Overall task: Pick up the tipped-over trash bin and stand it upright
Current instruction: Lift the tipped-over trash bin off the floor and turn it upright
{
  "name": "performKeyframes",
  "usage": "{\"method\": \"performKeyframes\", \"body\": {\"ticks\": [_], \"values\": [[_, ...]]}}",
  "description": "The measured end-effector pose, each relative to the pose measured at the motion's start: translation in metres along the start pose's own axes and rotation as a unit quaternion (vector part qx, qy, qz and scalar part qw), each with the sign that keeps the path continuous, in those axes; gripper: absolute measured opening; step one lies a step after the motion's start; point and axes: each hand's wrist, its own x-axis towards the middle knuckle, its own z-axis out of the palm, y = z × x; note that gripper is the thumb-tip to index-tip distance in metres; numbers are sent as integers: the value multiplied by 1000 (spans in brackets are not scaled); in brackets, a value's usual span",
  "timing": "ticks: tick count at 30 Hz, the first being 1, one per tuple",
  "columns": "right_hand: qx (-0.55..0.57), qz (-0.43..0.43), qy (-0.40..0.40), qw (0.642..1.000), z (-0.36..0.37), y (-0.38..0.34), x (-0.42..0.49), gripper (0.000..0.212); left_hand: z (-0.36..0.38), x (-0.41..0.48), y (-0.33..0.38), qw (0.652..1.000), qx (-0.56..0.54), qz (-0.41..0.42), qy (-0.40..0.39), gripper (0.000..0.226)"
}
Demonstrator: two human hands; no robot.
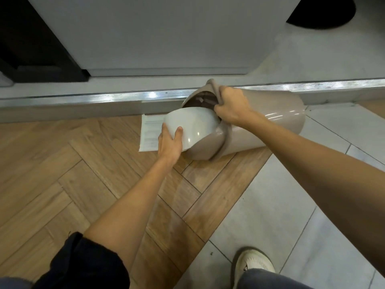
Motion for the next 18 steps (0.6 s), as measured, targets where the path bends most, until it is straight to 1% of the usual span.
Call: {"method": "performKeyframes", "body": {"ticks": [2,3,5,6,8,9,11,15,18], "values": [[40,1,12,999,-8,-3,0,38,-4,-1,2,997,-62,-34,-12,67],[63,7,18,998,-11,-4,1,31,-6,-1,4,992,-111,-63,-21,67],[112,24,32,993,-18,-7,0,16,-12,-2,9,969,-211,-117,-47,71],[136,29,40,989,-21,-8,-2,17,-16,-3,13,957,-252,-130,-58,73],[178,35,51,982,-29,-8,-4,29,-24,-6,19,940,-307,-128,-79,68],[198,41,56,978,-32,-6,-5,33,-28,-6,23,936,-319,-123,-87,60],[232,55,59,969,-40,-3,-9,34,-35,-7,31,933,-324,-117,-104,48],[295,81,63,950,-57,8,-20,34,-46,-13,51,935,-304,-100,-150,60],[352,89,56,930,-72,16,-28,35,-51,-19,69,938,-289,-82,-171,65]]}}
